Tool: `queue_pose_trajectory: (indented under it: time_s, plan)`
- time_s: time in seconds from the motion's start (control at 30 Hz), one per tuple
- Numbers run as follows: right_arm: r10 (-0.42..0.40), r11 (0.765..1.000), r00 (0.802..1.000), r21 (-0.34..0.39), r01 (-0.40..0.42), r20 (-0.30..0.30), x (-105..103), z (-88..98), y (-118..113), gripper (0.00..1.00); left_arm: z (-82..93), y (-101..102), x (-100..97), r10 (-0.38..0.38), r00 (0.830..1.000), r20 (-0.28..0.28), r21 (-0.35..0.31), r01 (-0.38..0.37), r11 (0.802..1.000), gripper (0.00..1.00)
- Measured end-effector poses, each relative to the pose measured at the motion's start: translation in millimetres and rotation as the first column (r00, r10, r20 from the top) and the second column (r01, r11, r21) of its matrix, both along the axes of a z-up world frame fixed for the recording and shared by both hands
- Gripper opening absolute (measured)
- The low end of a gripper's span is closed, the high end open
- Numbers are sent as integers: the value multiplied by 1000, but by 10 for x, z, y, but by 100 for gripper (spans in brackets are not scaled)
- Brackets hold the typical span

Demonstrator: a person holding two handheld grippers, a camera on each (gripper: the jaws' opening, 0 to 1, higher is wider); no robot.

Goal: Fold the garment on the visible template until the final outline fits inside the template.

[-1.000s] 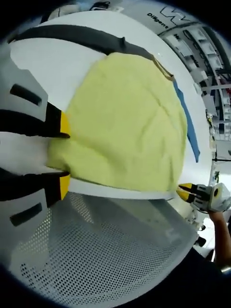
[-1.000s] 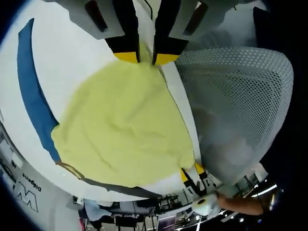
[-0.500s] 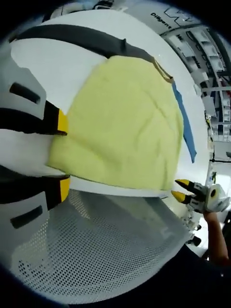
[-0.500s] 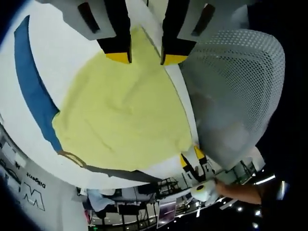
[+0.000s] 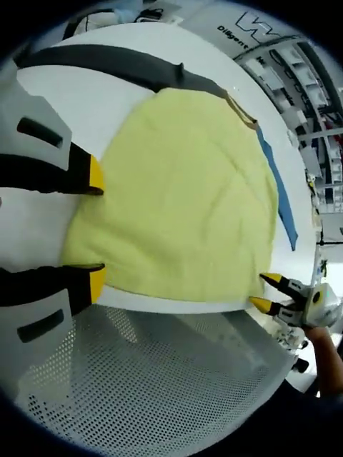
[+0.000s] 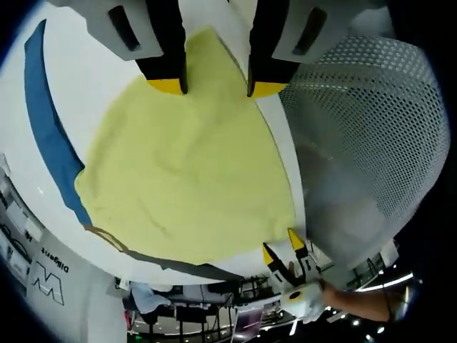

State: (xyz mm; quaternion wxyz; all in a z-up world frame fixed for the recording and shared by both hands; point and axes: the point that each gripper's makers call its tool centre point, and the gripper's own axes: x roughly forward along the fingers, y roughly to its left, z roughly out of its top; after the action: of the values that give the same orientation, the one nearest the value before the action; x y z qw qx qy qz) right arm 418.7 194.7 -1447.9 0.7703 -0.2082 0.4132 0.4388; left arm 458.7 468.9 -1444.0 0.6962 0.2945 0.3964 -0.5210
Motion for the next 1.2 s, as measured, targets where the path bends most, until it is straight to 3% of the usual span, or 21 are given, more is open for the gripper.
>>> queue_pose_trajectory:
  time_s: [0.2, 0.3, 0.37, 0.47, 0.53, 0.6, 0.63, 0.67, 0.7, 0.83, 1.03, 1.2]
  plan:
    - [15, 1000, 1000, 0, -15, 18, -29, 9, -39, 33, -4, 1, -10, -2, 1000, -5, 3, 2, 1000, 37]
    - [-23, 1000, 1000, 17, 23, -9, -24, 29, -47, 36, 4, -9, -16, 12, 1000, -20, -13, -13, 1000, 38]
    - [-35, 999, 999, 43, 34, 21, 29, 92, -18, 36, 13, -16, -6, 40, 999, -35, -32, -41, 999, 39]
    - [-38, 999, 997, 17, 37, 72, 101, 98, -66, 34, 50, -24, 35, 66, 998, -21, -52, -67, 996, 38]
    - [-112, 993, 991, 34, 110, 75, 175, 88, -126, 34, 34, -21, 36, 68, 998, -14, -50, -69, 996, 38]
    - [-103, 995, 991, 0, 103, 89, 191, 45, -188, 35, -17, 8, 13, 57, 998, -10, -25, -57, 998, 38]
    - [-85, 996, 991, -23, 88, 101, 190, 27, -215, 34, 1, -7, 33, 9, 999, 33, -28, -8, 1000, 38]
    - [-39, 997, 994, -65, 46, 106, 152, -7, -245, 34, 1, 4, -1, 35, 999, 12, -28, -35, 999, 37]
    - [-52, 998, 991, -13, 54, 122, 164, 34, -183, 34, 2, 12, 7, 52, 999, 0, -29, -52, 998, 37]
    - [-49, 998, 993, -32, 53, 110, 147, 25, -224, 35, 9, 20, 10, 40, 999, 5, -33, -40, 999, 37]
    - [-86, 996, 992, 2, 86, 88, 123, 46, -202, 37, 17, 9, 16, 45, 999, 9, -33, -45, 998, 39]
    - [-75, 997, 993, 13, 74, 93, 114, 84, -155, 40, 113, 28, 118, 48, 997, 62, -53, -44, 998, 44]
